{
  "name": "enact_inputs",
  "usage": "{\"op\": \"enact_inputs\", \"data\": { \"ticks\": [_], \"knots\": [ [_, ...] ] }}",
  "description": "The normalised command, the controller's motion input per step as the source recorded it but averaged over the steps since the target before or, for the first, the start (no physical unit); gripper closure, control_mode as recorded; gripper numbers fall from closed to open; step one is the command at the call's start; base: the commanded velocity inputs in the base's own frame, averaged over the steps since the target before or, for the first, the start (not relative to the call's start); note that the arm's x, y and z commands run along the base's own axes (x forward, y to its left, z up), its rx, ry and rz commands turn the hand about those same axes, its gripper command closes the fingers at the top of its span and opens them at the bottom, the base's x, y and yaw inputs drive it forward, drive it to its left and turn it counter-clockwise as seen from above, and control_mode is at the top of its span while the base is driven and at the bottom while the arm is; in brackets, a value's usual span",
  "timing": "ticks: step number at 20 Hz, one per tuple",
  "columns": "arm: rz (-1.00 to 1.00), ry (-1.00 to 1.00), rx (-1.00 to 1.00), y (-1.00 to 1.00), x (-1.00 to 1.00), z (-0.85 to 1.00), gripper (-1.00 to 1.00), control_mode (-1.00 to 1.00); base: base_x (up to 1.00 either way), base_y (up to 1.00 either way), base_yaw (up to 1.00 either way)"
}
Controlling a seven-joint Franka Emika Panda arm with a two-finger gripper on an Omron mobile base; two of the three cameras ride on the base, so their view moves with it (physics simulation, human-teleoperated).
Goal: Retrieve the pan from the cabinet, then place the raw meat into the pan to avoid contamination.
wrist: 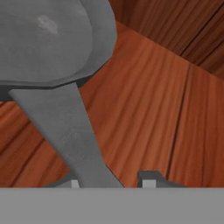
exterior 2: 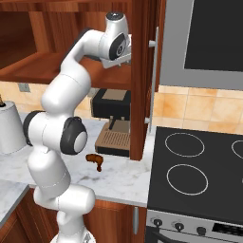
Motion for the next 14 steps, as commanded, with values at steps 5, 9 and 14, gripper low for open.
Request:
{"op": "enact_inputs", "data": {
  "ticks": [5,9,14],
  "knots": [
    [-0.01,-0.02,-0.03,0.19,-0.11,0.00,1.00,-1.00,0.00,0.00,0.00],
    [-0.03,-0.04,-0.15,0.16,-0.05,0.00,1.00,-1.00,0.00,0.00,0.00],
    [-0.03,0.00,-0.17,0.17,-0.15,-0.05,1.00,-1.00,0.00,0.00,0.00]
  ]
}}
